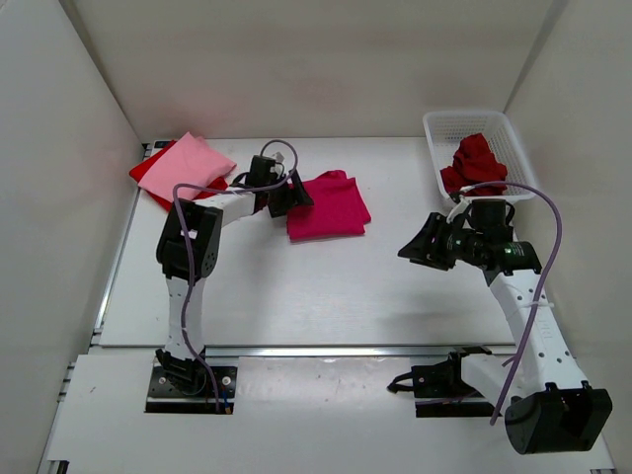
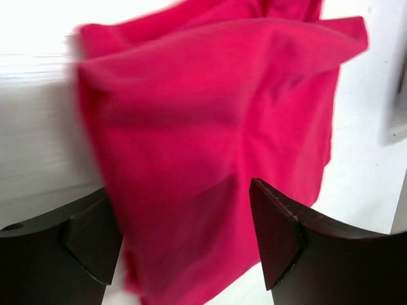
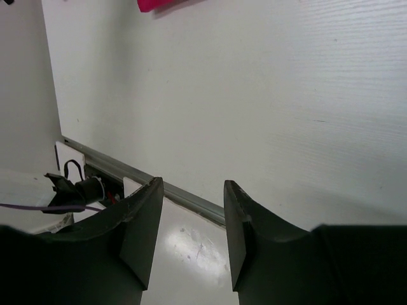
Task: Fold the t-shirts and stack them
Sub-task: Place the square-folded T-shirt at the corner of the board.
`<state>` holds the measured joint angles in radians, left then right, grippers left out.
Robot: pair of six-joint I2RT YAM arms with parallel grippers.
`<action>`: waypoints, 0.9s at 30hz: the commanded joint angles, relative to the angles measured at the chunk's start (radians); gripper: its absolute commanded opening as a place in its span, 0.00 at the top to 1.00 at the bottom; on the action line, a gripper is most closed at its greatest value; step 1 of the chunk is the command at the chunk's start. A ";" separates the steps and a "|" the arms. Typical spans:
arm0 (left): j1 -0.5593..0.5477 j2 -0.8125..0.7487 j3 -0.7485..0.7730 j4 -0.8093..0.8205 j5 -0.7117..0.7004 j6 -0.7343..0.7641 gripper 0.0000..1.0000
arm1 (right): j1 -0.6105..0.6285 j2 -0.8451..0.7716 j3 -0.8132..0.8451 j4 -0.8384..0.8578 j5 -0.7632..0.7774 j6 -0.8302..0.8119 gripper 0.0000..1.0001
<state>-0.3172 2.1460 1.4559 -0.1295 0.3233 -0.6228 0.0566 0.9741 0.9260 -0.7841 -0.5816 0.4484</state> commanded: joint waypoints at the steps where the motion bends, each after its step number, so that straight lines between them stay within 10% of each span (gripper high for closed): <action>1: -0.039 0.041 0.011 -0.033 -0.067 -0.004 0.16 | -0.026 -0.022 0.039 0.031 -0.001 0.035 0.60; 9: -0.031 0.081 -0.102 0.396 0.046 -0.359 0.65 | -0.023 -0.029 -0.019 0.100 -0.060 0.108 0.60; 16: -0.077 0.138 0.201 0.254 0.043 -0.328 0.97 | -0.035 -0.049 -0.024 0.086 -0.081 0.121 0.61; 27: 0.170 0.080 0.688 -0.176 0.100 -0.183 1.00 | -0.086 -0.089 -0.085 0.102 -0.188 0.104 0.61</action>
<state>-0.2604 2.3264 2.0483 -0.1791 0.4149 -0.8562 -0.0227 0.9047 0.8459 -0.7155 -0.7170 0.5571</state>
